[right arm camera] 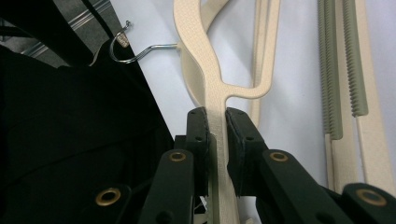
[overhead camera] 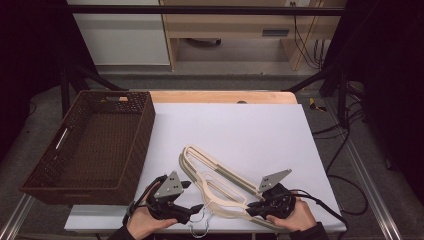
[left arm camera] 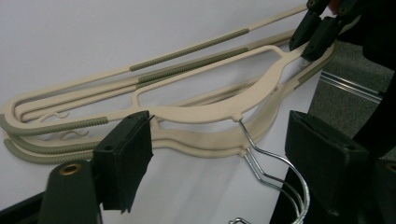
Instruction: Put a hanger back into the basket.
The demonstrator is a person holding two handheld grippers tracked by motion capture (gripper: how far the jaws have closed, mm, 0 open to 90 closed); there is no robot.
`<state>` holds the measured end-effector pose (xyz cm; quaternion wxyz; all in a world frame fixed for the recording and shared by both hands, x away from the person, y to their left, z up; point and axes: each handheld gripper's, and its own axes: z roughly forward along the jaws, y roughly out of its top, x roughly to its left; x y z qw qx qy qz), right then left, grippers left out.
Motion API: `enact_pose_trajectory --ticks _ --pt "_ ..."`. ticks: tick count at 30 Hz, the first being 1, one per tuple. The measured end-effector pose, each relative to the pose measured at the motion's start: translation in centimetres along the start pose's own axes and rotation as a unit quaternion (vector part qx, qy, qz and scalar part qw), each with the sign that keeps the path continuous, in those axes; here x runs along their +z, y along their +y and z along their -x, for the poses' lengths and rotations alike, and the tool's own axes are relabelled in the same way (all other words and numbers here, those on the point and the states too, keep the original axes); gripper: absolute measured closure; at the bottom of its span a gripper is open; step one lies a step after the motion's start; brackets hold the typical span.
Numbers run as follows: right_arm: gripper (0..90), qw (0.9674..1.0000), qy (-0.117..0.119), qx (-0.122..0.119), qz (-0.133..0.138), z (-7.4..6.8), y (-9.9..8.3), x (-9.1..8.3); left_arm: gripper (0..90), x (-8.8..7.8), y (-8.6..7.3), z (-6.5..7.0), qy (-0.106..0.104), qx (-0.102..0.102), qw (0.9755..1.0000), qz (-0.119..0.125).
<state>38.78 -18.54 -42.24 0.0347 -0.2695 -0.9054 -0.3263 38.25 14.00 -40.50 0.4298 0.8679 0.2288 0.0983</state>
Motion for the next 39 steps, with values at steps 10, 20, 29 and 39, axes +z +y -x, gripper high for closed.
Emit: enact_pose_trajectory --ticks 10,20,29,39 --pt "79.8 1.0000 -0.001 0.004 0.001 0.0 0.0 0.0 31.1 0.7 0.0 0.7 -0.029 -0.017 0.9992 -0.020" --pt "79.8 1.0000 -0.004 0.002 0.001 -0.1 0.0 0.2 61.6 3.8 0.1 2.4 -0.035 -0.051 0.9945 -0.085" --pt "79.8 1.0000 -0.009 0.001 -0.005 -0.1 0.0 0.4 74.8 4.9 -0.1 2.6 -0.017 -0.080 0.9898 -0.117" --pt "79.8 0.9998 -0.013 -0.002 -0.012 -0.2 0.0 0.5 77.1 6.0 -0.3 2.8 -0.012 -0.098 0.9840 -0.148"
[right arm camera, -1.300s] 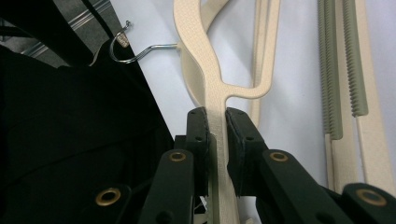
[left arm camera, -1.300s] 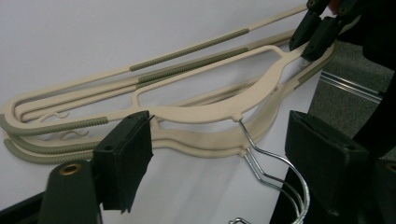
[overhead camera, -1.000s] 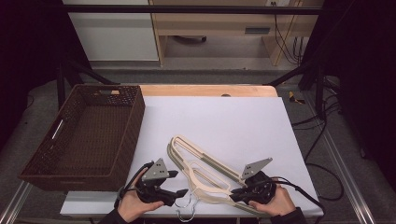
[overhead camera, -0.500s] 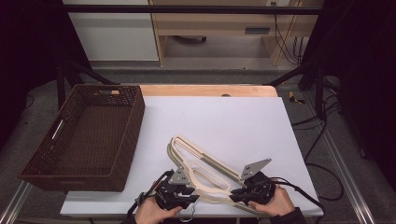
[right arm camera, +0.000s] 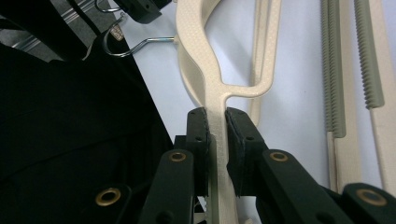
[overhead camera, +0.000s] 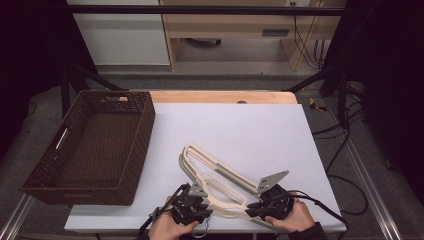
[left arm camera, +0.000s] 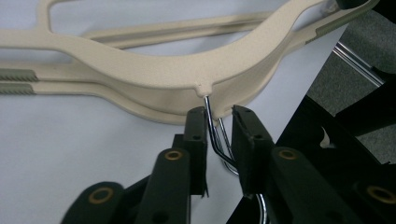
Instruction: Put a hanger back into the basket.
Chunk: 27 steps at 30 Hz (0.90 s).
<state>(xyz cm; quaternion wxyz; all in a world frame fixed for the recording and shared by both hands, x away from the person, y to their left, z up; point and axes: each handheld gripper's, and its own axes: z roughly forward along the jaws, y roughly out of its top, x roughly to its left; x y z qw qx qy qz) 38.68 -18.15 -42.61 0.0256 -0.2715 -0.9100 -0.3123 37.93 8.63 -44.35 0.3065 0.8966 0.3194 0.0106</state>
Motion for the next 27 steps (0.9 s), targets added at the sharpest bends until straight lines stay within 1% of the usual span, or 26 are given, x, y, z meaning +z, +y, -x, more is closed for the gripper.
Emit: enact_pose_trajectory --ticks 1,3,5,6,7,8,9,10,11,12,13,14,15,16,18,21,22,23,24,25,27 --pt "79.8 1.0000 0.001 -0.001 -0.001 0.0 0.0 0.0 78.2 0.1 0.0 0.1 0.005 -0.002 1.0000 -0.002" --pt "79.8 1.0000 0.001 -0.007 -0.004 0.1 0.0 0.0 80.0 0.0 0.1 0.1 0.009 -0.006 0.9999 -0.004" --pt "79.8 1.0000 0.004 -0.003 -0.002 0.0 0.0 0.0 81.4 -0.2 0.2 0.2 0.018 -0.010 0.9998 0.000" --pt "79.7 1.0000 0.001 -0.006 -0.002 0.0 0.0 0.0 82.4 -0.4 0.3 0.2 0.021 -0.012 0.9997 0.001" --pt "79.5 1.0000 0.005 -0.005 0.001 -0.1 0.0 0.0 83.2 -0.6 0.5 0.2 0.024 -0.011 0.9996 0.001" --pt "79.3 1.0000 0.005 -0.003 0.002 -0.2 0.1 0.0 84.4 -0.8 0.6 0.3 0.033 -0.012 0.9994 0.006" --pt "79.1 1.0000 0.000 0.002 0.005 -0.4 0.1 0.0 85.0 -1.1 0.8 0.4 0.042 -0.010 0.9990 0.008" --pt "78.6 1.0000 0.001 0.001 0.008 -0.5 0.1 0.0 86.3 -1.1 0.8 0.4 0.042 -0.010 0.9990 0.008" --pt "78.4 1.0000 0.000 0.000 0.008 -0.6 0.2 0.0 86.6 -1.3 1.1 0.6 0.055 -0.006 0.9984 0.009" --pt "78.3 1.0000 -0.003 0.001 0.009 -0.7 0.2 0.0 87.1 -1.3 1.1 0.6 0.055 -0.006 0.9984 0.009" --pt "78.3 0.9999 -0.005 0.001 0.009 -0.8 0.2 0.0 88.0 -1.6 1.4 0.9 0.067 -0.001 0.9977 0.013" --pt "78.1 1.0000 -0.005 0.001 0.007 -0.9 0.2 0.1 88.6 -1.9 1.6 1.0 0.070 0.002 0.9974 0.016" --pt "78.2 0.9999 -0.009 -0.004 0.005 -0.9 0.2 0.2 88.6 -2.1 1.8 1.0 0.073 0.004 0.9972 0.018" --pt "78.2 0.9999 -0.013 0.000 0.003 -1.1 0.2 0.3 88.6 -2.4 2.1 1.1 0.074 0.007 0.9971 0.018" --pt "78.3 0.9999 -0.014 0.003 0.003 -1.1 0.2 0.4 88.7 -2.7 2.5 1.1 0.077 0.009 0.9969 0.015" --pt "78.4 0.9998 -0.018 0.002 0.004 -1.1 0.2 0.4 88.7 -2.8 3.0 1.3 0.080 0.015 0.9967 0.005" --pt "78.3 0.9998 -0.020 0.002 0.005 -1.1 0.1 0.3 88.7 -2.8 3.1 1.3 0.080 0.016 0.9967 0.006" --pt "78.2 0.9998 -0.020 0.003 0.004 -1.1 0.1 0.3 88.7 -2.9 3.2 1.3 0.081 0.017 0.9966 0.001" --pt "77.9 0.9998 -0.017 -0.002 0.004 -1.1 0.1 0.3 88.7 -2.9 3.4 1.4 0.084 0.021 0.9962 -0.001" --pt "77.6 0.9999 -0.015 -0.002 0.005 -1.1 0.1 0.3 88.7 -3.0 3.5 1.4 0.083 0.019 0.9963 -0.003" --pt "75.7 0.9998 -0.017 -0.002 0.009 -1.2 0.1 0.3 88.8 -3.0 3.7 1.5 0.085 0.023 0.9960 -0.010"
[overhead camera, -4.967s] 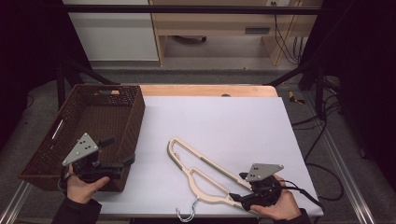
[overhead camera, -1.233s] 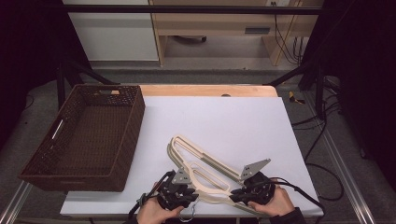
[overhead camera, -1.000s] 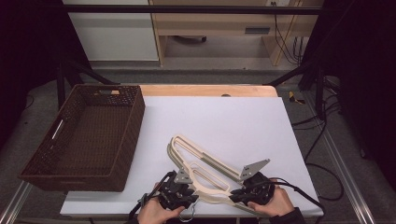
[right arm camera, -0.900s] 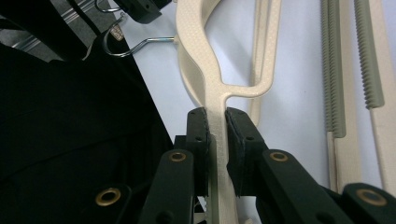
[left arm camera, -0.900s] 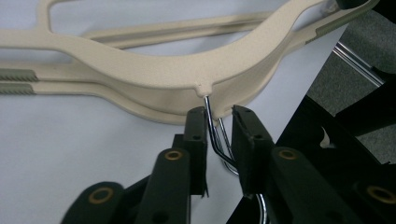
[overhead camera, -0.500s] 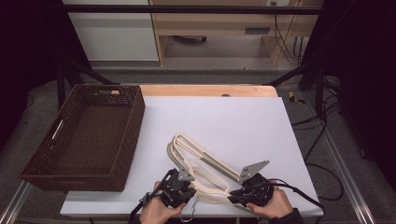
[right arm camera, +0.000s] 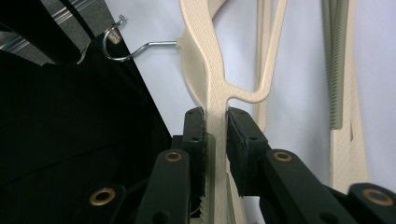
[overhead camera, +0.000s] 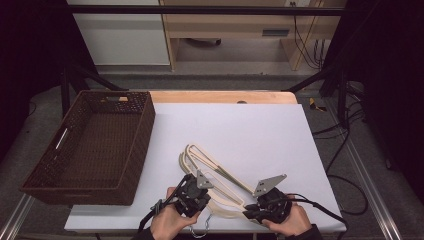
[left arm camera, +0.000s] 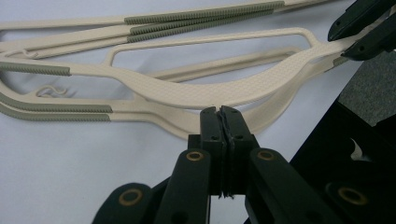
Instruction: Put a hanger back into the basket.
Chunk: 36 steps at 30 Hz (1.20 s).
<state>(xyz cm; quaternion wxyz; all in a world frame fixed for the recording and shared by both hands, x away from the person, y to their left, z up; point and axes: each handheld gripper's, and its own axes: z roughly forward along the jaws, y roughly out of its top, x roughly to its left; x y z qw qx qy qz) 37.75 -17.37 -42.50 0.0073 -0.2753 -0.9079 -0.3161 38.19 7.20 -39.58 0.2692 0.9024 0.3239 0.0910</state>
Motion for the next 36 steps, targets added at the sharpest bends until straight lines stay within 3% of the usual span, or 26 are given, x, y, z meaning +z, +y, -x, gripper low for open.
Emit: enact_pose_trajectory --ticks 4,11,16,17,19,21,24,27,30,31,34,35,36 --pt "70.0 1.0000 -0.009 0.004 0.001 -0.1 0.0 0.0 88.8 -0.2 0.3 0.2 0.003 0.004 0.9999 -0.010" --pt "48.7 0.9985 -0.050 0.001 0.021 -0.7 -0.3 -0.3 88.8 -0.7 1.9 0.9 0.023 0.019 0.9991 -0.030" --pt "44.1 0.9970 -0.074 -0.002 0.024 -1.4 -0.6 -0.2 88.8 -1.0 3.0 1.4 0.029 0.031 0.9983 -0.040" --pt "45.6 0.9959 -0.090 0.009 0.011 -1.8 -0.7 0.0 88.8 -1.2 3.5 1.5 0.026 0.032 0.9981 -0.046" --pt "47.9 0.9945 -0.104 0.004 0.006 -2.0 -0.7 0.2 88.8 -1.3 3.7 1.5 0.026 0.034 0.9979 -0.049" --pt "53.4 0.9920 -0.125 -0.013 -0.001 -2.4 -0.6 0.3 88.8 -1.3 3.8 1.4 0.024 0.034 0.9979 -0.049" --pt "62.0 0.9897 -0.138 -0.038 -0.002 -2.9 -0.3 0.5 88.8 -1.4 3.9 1.5 0.023 0.033 0.9980 -0.049" --pt "67.5 0.9857 -0.160 -0.049 -0.020 -3.3 0.0 0.6 88.8 -1.5 4.0 1.3 0.019 0.036 0.9977 -0.055" --pt "69.6 0.9846 -0.162 -0.060 -0.027 -3.2 0.1 0.6 88.8 -1.4 4.0 1.2 0.014 0.030 0.9981 -0.052" --pt "70.2 0.9839 -0.166 -0.057 -0.030 -3.3 0.1 0.7 88.8 -1.3 4.0 1.4 0.013 0.015 0.9990 -0.040" --pt "71.1 0.9827 -0.172 -0.060 -0.030 -3.4 0.1 0.7 88.7 -1.4 4.2 1.4 0.013 0.020 0.9987 -0.045" --pt "72.7 0.9826 -0.174 -0.056 -0.030 -3.5 0.1 0.7 88.7 -1.5 4.2 1.4 0.015 0.023 0.9987 -0.044" --pt "81.1 0.9822 -0.178 -0.053 -0.028 -3.6 0.1 0.6 88.7 -1.5 4.3 1.5 0.014 0.022 0.9988 -0.042"
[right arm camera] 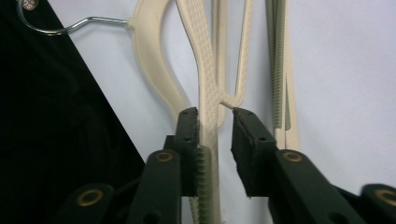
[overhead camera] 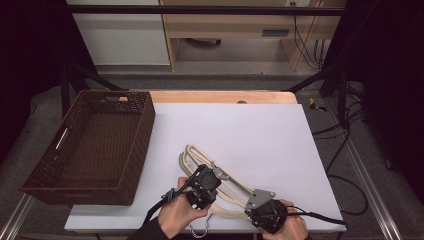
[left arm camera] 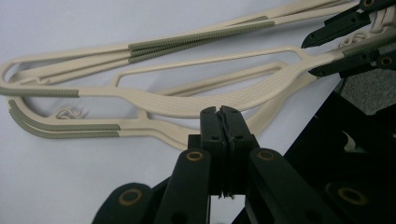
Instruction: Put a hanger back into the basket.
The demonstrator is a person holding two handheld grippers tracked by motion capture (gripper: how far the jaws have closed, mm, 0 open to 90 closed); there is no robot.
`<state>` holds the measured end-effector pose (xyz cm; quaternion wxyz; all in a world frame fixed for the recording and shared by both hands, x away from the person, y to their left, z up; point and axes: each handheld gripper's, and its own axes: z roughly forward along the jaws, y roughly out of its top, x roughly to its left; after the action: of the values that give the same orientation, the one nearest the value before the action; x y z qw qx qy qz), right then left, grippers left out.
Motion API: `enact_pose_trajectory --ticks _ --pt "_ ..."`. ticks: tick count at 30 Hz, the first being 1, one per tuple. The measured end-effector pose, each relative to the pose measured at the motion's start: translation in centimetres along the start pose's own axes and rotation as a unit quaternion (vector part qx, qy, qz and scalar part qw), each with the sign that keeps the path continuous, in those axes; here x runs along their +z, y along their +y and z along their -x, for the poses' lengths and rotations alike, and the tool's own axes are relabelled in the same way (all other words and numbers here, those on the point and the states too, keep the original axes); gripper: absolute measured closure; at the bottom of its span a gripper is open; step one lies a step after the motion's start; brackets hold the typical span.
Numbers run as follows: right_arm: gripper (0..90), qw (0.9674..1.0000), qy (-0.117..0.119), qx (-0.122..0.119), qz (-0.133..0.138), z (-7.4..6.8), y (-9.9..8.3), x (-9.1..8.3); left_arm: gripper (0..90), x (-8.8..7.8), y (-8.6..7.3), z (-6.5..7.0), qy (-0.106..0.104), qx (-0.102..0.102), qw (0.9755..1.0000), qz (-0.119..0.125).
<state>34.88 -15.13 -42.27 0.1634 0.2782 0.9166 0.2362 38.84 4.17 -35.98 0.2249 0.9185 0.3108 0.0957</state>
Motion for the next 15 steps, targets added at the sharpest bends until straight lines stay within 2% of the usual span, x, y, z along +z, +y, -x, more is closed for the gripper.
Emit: enact_pose_trajectory --ticks 1,4,6,7,8,10,12,13,15 --pt "80.8 0.9998 0.008 -0.017 0.002 0.2 -0.1 -0.2 88.7 0.0 0.0 0.0 0.000 0.001 1.0000 0.004" --pt "81.3 0.9999 0.008 -0.014 0.004 0.3 0.0 -0.2 88.0 -0.1 -0.1 -0.3 -0.012 -0.008 0.9996 0.024" --pt "81.4 0.9998 0.013 -0.017 0.001 0.5 0.0 -0.4 87.6 -0.3 -0.2 -0.6 -0.018 0.002 0.9996 0.019" --pt "81.5 0.9996 0.014 -0.023 0.006 0.6 -0.1 -0.4 87.4 -0.5 -0.2 -0.8 -0.020 0.011 0.9994 0.025" --pt "81.7 0.9997 0.011 -0.020 0.004 0.7 0.0 -0.5 86.1 -0.7 -0.2 -0.8 -0.032 0.006 0.9986 0.040" --pt "81.8 0.9998 0.007 -0.018 0.008 0.8 0.0 -0.6 77.1 -1.3 -0.3 -1.0 -0.050 -0.007 0.9960 0.073" --pt "82.1 0.9998 0.003 -0.020 0.008 1.0 0.0 -0.7 71.2 -2.2 -0.4 -1.4 -0.059 -0.004 0.9934 0.098" --pt "82.2 0.9999 0.005 -0.014 0.006 1.1 0.1 -0.8 66.1 -2.7 -0.4 -1.6 -0.066 -0.004 0.9916 0.111" --pt "82.5 0.9999 -0.003 -0.008 0.013 1.3 0.1 -0.9 57.1 -4.0 -0.6 -2.1 -0.069 -0.010 0.9864 0.149"
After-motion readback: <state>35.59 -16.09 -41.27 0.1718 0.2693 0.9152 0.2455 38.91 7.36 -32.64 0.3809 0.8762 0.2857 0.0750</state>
